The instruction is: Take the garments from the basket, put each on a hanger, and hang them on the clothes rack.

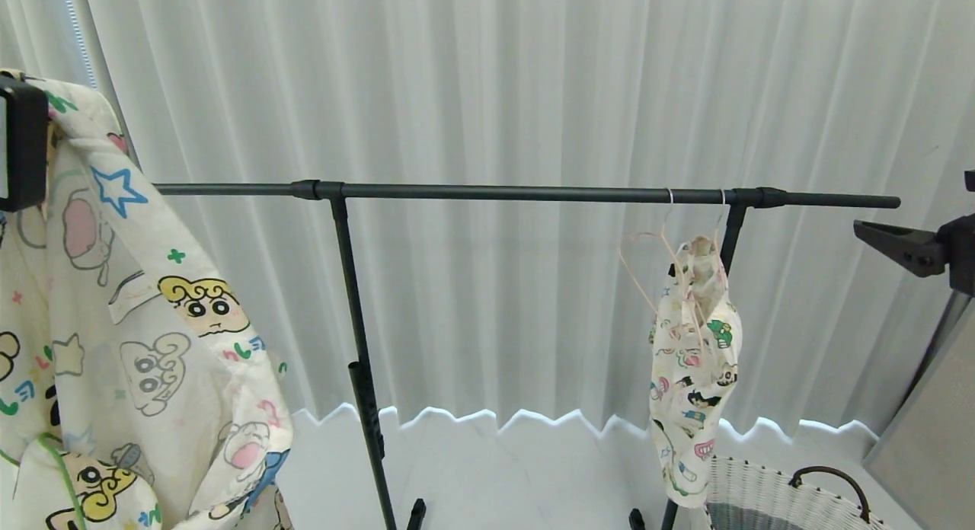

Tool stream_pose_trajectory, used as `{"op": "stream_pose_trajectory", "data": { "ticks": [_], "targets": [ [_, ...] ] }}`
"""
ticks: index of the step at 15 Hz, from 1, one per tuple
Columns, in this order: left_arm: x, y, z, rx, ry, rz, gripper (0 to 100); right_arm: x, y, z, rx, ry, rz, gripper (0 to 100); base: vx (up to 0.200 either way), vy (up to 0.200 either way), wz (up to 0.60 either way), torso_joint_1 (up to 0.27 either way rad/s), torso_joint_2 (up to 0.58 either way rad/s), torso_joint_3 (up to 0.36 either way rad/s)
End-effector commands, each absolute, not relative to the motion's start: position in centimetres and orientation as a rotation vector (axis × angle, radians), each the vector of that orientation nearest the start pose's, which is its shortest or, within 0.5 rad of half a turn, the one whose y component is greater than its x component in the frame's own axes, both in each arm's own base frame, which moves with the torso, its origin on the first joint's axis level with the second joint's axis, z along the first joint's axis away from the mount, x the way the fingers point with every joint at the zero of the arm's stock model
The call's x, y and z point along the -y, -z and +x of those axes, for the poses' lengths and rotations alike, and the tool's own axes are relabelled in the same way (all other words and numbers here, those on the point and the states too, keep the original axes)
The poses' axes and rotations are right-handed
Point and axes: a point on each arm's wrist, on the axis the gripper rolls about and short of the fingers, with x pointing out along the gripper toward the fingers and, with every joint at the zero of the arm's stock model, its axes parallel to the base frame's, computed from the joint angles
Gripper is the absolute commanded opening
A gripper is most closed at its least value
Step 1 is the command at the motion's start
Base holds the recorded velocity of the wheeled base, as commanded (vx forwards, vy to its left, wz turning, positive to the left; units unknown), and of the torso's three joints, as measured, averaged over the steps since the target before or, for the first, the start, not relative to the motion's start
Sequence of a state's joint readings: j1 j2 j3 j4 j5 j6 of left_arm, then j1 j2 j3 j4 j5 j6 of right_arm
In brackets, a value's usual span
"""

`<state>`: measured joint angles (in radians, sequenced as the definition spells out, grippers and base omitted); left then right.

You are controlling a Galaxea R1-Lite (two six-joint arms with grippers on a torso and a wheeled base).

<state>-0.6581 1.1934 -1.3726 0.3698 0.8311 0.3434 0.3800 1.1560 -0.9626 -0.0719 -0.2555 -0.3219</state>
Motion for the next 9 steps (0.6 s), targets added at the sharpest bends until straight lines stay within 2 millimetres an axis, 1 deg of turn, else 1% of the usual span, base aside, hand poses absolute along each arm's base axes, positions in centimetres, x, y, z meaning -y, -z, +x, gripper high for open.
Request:
{"op": "stream_pose_trajectory", "data": {
  "ticks": [1, 7, 9],
  "targets": [
    [7.3, -36.6, 12.2, -0.170, -0.147, 0.472, 0, -6.0, -29.9, 16.1, -0.114, -0.152, -0.362, 100, 0.200, 0.000, 0.00, 0.007, 0.01, 0.002],
    [7.1, -36.7, 11.9, -0.164, -0.148, 0.467, 0, -7.8, -27.9, 17.7, -0.193, -0.219, -0.367, 100, 0.200, 0.000, 0.00, -0.001, 0.00, 0.002],
    [6.9, -36.9, 11.3, -0.147, -0.133, 0.456, 0, -9.1, -26.9, 18.1, -0.252, -0.262, -0.319, 100, 0.200, 0.000, 0.00, 0.005, 0.00, -0.002]
  ]
}}
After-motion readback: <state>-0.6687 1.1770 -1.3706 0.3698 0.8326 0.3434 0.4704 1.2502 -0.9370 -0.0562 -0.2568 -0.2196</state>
